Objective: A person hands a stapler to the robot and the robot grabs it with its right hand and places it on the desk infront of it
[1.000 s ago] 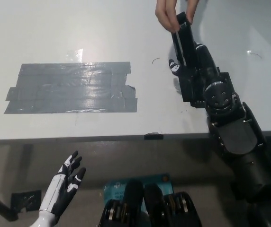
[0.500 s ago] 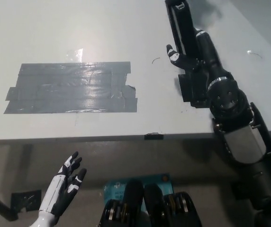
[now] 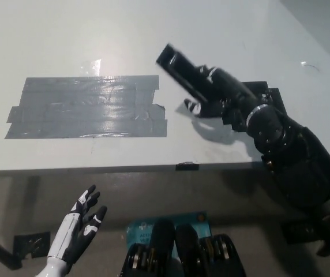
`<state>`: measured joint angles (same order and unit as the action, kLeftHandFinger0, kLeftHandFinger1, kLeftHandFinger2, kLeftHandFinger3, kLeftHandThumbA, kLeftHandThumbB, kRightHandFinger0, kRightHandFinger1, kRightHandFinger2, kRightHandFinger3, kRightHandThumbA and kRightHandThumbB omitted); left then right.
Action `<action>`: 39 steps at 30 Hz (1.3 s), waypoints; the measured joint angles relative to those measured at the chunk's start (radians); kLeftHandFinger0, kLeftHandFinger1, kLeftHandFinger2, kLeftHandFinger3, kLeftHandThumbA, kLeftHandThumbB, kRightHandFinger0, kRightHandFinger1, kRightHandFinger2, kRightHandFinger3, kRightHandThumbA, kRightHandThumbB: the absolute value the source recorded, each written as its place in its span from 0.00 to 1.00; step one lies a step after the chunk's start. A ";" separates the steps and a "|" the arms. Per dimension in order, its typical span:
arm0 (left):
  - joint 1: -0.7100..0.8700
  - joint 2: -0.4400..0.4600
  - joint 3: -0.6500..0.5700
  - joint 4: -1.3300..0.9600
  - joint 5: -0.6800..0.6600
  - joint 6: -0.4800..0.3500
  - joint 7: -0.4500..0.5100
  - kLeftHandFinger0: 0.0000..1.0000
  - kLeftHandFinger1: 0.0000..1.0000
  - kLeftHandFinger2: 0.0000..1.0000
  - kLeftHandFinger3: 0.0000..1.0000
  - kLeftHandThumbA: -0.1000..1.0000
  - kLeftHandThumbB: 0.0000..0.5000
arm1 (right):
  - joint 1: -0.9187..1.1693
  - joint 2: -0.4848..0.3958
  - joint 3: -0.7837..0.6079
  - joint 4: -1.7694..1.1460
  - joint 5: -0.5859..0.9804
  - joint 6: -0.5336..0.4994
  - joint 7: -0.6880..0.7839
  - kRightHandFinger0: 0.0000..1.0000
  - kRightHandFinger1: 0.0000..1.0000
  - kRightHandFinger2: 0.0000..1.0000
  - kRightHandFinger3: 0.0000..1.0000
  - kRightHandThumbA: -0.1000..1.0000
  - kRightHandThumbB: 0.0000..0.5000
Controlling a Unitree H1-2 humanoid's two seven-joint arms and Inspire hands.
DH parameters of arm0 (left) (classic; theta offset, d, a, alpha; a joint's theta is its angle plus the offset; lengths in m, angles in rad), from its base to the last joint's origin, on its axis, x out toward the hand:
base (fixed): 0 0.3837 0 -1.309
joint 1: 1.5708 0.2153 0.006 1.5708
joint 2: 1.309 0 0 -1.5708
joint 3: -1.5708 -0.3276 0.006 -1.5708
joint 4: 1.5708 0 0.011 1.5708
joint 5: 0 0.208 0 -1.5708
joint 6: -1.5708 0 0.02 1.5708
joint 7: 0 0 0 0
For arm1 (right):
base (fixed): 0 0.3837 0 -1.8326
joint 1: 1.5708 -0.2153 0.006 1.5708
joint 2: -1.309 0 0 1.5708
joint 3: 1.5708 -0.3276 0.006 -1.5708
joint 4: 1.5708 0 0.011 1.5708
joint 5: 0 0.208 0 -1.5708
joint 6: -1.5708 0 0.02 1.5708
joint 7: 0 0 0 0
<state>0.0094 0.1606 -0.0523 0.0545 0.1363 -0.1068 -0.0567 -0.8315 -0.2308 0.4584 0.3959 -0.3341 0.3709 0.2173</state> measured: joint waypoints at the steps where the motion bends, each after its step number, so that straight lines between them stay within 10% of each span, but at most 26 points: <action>1: 0.000 0.000 0.000 0.000 0.000 0.000 0.000 0.84 0.99 0.98 1.00 0.79 0.84 | -0.003 -0.014 0.029 0.016 -0.008 0.000 0.019 0.16 0.65 0.94 0.89 0.00 0.32; 16: 0.009 0.000 -0.004 0.000 0.000 -0.001 -0.009 0.79 0.96 0.98 1.00 0.64 0.82 | -0.028 -0.084 0.113 0.093 -0.073 -0.031 0.142 0.27 0.77 1.00 0.97 0.00 0.28; 19: 0.007 0.000 -0.004 0.000 0.000 -0.001 -0.010 0.80 0.97 0.98 1.00 0.65 0.83 | -0.039 -0.083 0.106 0.126 -0.072 -0.055 0.140 0.62 0.93 1.00 1.00 0.33 0.40; 24: 0.006 0.001 -0.004 0.000 -0.001 0.000 -0.011 0.80 0.96 0.98 1.00 0.65 0.84 | -0.043 -0.083 0.089 0.139 -0.072 -0.082 0.145 0.33 0.48 0.69 1.00 0.47 0.56; 28: 0.004 0.001 -0.003 0.000 -0.001 -0.001 -0.011 0.81 0.97 0.98 0.99 0.64 0.85 | -0.044 -0.083 0.079 0.137 -0.071 -0.086 0.161 0.59 0.76 0.99 1.00 0.59 0.77; 31: 0.004 0.002 -0.001 0.000 -0.001 -0.001 -0.012 0.77 0.94 0.96 0.99 0.64 0.82 | -0.047 -0.084 0.075 0.135 -0.068 -0.087 0.184 0.84 0.94 1.00 1.00 0.66 0.86; 39: 0.001 0.004 0.001 -0.012 -0.002 0.000 -0.013 0.78 0.95 0.97 1.00 0.66 0.85 | -0.060 -0.097 0.071 0.129 -0.066 -0.096 0.260 1.00 1.00 1.00 1.00 0.73 0.97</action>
<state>0.0101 0.1651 -0.0509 0.0427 0.1343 -0.1066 -0.0692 -0.8914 -0.3274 0.5298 0.5254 -0.4005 0.2747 0.4772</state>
